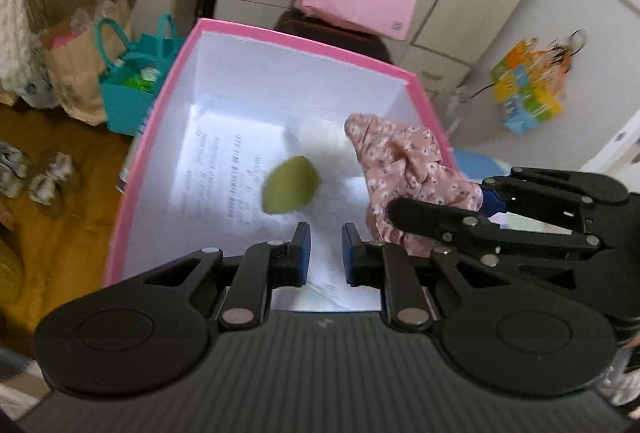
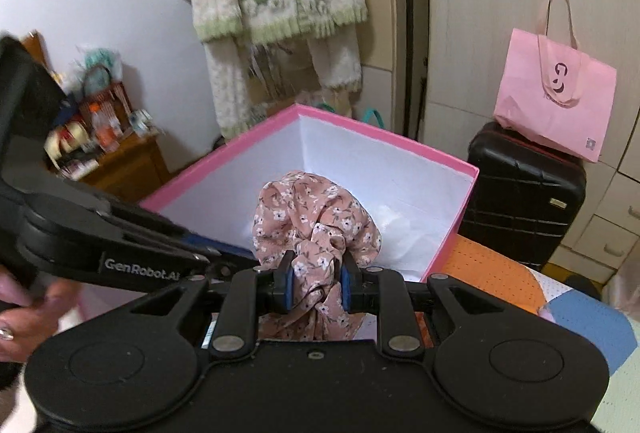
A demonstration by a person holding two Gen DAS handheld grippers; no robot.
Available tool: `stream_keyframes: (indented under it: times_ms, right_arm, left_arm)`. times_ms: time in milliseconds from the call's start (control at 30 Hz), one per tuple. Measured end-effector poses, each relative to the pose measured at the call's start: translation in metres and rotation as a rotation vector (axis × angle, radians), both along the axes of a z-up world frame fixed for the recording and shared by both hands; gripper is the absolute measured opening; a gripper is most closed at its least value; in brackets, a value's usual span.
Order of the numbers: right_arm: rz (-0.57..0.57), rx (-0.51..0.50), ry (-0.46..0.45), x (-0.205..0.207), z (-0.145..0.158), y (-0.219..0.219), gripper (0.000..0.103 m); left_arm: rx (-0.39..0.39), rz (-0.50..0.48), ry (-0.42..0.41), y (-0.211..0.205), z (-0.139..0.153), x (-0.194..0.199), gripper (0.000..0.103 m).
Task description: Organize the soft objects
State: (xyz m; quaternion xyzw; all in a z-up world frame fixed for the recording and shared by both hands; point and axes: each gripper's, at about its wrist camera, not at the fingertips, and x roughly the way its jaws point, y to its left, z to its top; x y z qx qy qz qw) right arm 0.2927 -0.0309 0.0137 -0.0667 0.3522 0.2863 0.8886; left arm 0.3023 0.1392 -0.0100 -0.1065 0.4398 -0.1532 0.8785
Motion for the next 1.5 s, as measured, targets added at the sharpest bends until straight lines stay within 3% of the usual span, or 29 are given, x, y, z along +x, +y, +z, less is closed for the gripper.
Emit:
stream_keyframes:
  times_ms: [100,167,200,300,467,533,767,967,1033,1233,1500]
  right_arm:
    - [0.004,-0.045,0.025,0.005,-0.010,0.006,0.026]
    - [0.011,-0.081,0.022,0.005,-0.014,0.011,0.035]
    - [0.019,-0.106,0.005,0.002,-0.015,0.014,0.046]
    - [0.024,-0.122,-0.039,-0.004,-0.012,0.014,0.055]
    - [0.002,-0.056,-0.066,-0.017,0.004,-0.004,0.056]
    - [-0.003,-0.026,-0.076,-0.028,0.011,-0.016,0.057]
    - [-0.007,0.074,-0.088,-0.069,0.028,-0.050,0.059]
    - [0.012,0.083,-0.077,-0.103,0.038,-0.078,0.060]
    - [0.026,0.087,-0.075,-0.116,0.042,-0.089,0.060]
    - [0.005,0.096,-0.103,-0.157,0.049,-0.119,0.062]
    - [-0.071,0.085,-0.103,-0.189,0.036,-0.154,0.062]
  left_arm:
    - [0.004,0.010,0.012,0.002,-0.004,0.002,0.016]
    - [0.028,0.027,-0.009,0.004,-0.002,-0.002,0.016]
    - [0.042,0.030,-0.021,0.003,-0.001,-0.005,0.016]
    - [0.041,0.023,-0.036,0.006,0.003,-0.013,0.017]
    - [0.068,0.005,-0.080,0.007,0.017,-0.029,0.027]
    - [0.074,-0.009,-0.096,0.007,0.024,-0.039,0.044]
    - [0.100,-0.074,-0.140,-0.004,0.041,-0.068,0.051]
    - [0.068,-0.142,-0.168,-0.019,0.058,-0.098,0.056]
    - [0.048,-0.175,-0.196,-0.026,0.066,-0.115,0.063]
    - [0.063,-0.273,-0.273,-0.053,0.088,-0.160,0.072]
    - [0.061,-0.361,-0.229,-0.091,0.079,-0.180,0.073]
